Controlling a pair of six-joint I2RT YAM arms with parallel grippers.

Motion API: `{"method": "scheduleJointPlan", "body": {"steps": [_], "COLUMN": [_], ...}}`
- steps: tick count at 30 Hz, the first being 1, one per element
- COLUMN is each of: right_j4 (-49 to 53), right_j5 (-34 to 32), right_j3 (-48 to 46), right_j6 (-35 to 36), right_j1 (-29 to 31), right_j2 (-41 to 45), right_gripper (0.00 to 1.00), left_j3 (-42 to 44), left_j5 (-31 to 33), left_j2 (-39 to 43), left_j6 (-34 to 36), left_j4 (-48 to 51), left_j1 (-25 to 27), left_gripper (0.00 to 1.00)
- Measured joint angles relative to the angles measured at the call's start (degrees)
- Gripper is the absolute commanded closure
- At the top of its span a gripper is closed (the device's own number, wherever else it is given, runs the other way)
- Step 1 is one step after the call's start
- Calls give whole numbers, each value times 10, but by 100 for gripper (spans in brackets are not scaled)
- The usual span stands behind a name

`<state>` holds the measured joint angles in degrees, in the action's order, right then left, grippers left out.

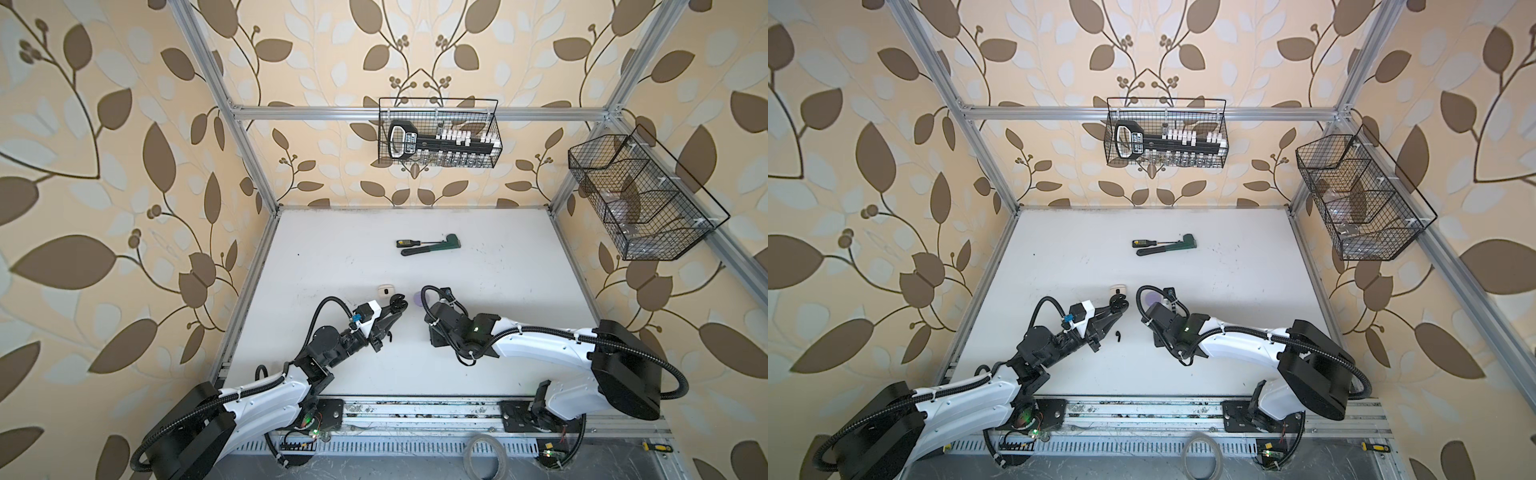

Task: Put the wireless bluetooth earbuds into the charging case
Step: 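Lower the right gripper onto a black earbud and close on it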

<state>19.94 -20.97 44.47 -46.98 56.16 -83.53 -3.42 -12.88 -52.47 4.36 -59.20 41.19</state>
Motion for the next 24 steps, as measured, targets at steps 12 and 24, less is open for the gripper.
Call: {"method": "scheduleJointPlan", "body": {"steps": [12,24], "right_j4": [9,14], "right_j5": [0,9], "right_j3": [16,69], "right_j6": [1,13], "right_j1": [-3,0], "right_j2": [-28,-115], "right_gripper": [42,45], "left_j3": [0,0], "left_j5": [29,42], "left_j2": [3,25], "left_j6": [1,12], "left_j4": [16,51], "left_j1": [0,0], "left_gripper": [100,100]}}
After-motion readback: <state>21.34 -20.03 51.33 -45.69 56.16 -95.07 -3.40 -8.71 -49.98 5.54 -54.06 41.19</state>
